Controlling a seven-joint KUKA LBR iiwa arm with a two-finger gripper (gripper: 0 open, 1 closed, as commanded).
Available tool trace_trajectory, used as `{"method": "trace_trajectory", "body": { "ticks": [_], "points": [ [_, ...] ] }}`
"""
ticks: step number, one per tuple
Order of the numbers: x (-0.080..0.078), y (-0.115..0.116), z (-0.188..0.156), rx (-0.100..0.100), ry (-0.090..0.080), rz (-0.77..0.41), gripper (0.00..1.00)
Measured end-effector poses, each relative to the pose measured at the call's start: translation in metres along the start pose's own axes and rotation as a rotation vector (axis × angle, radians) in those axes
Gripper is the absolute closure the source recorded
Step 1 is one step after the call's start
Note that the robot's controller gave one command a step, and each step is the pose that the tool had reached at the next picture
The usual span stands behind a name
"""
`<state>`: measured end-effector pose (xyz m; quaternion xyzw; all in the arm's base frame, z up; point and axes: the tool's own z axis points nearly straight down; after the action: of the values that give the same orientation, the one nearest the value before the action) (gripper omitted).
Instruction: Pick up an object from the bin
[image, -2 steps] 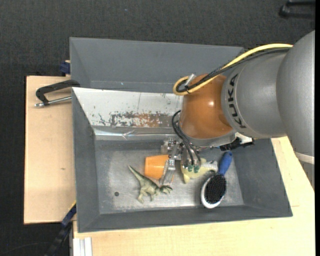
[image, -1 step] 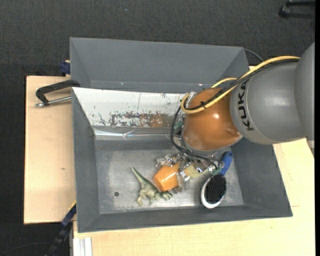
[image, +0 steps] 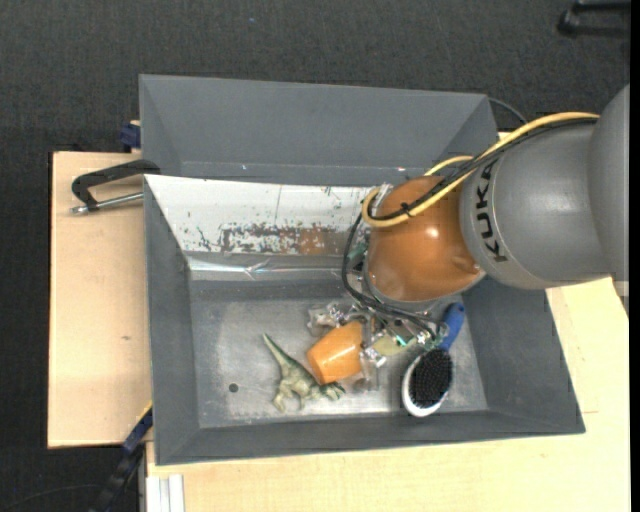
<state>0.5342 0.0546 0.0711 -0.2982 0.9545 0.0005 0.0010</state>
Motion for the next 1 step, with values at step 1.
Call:
{"method": "trace_trajectory", "body": {
  "ticks": [1],
  "points": [
    [0.0002, 0.0, 0.0002, 0.0, 0.0, 0.0, 1.0]
  ]
}}
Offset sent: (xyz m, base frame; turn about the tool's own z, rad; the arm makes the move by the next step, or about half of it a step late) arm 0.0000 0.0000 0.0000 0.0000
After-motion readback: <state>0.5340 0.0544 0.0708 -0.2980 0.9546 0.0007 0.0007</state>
